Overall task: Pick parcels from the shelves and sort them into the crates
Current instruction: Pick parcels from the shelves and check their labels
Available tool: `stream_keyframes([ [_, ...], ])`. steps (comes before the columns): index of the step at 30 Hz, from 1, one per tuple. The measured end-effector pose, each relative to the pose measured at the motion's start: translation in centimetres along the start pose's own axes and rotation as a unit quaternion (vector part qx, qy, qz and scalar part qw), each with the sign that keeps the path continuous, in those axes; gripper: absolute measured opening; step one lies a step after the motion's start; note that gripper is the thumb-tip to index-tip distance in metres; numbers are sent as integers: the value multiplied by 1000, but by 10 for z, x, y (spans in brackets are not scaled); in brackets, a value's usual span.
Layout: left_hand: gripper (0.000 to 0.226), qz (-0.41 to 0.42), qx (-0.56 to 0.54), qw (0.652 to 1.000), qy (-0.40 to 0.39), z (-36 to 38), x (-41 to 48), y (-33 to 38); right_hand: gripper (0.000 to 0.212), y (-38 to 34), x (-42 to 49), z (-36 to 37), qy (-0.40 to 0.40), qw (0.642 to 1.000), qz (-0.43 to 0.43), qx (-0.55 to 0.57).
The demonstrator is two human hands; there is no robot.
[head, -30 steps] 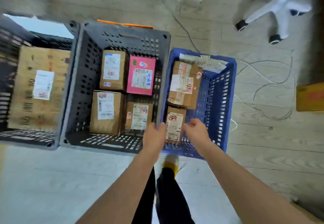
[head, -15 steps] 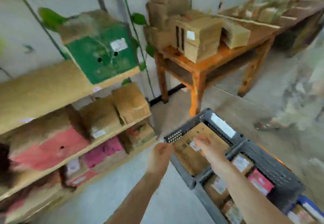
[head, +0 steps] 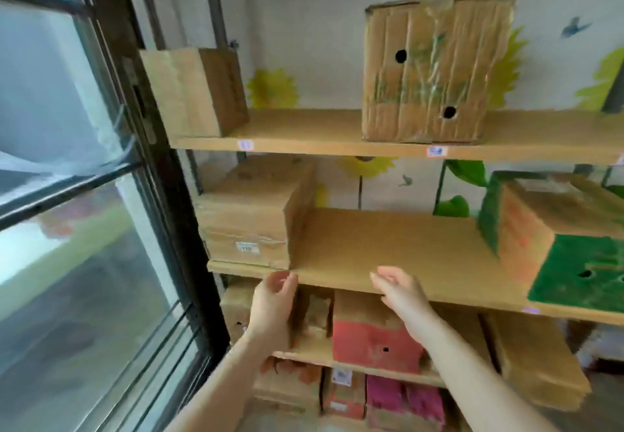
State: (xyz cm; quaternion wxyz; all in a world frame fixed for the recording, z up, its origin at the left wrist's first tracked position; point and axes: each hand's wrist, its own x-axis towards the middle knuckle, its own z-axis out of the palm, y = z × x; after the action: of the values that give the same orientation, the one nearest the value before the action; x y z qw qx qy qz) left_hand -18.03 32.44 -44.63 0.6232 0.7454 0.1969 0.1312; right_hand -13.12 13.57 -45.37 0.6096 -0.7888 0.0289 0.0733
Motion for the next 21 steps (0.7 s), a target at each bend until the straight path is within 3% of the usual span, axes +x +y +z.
stream_keyframes([
  [9, 38, 31, 4, 993, 110, -80, 133, 12, 41, -77, 118, 111, -54, 996, -62, -20],
  [17, 50, 15, 39, 984, 173, -109, 230, 10, 59, -116, 199, 175, -29, 994, -85, -59],
  [21, 44, -2, 63, 981, 182, -123, 262, -3, 64, -109, 208, 196, -11, 997, -69, -45],
])
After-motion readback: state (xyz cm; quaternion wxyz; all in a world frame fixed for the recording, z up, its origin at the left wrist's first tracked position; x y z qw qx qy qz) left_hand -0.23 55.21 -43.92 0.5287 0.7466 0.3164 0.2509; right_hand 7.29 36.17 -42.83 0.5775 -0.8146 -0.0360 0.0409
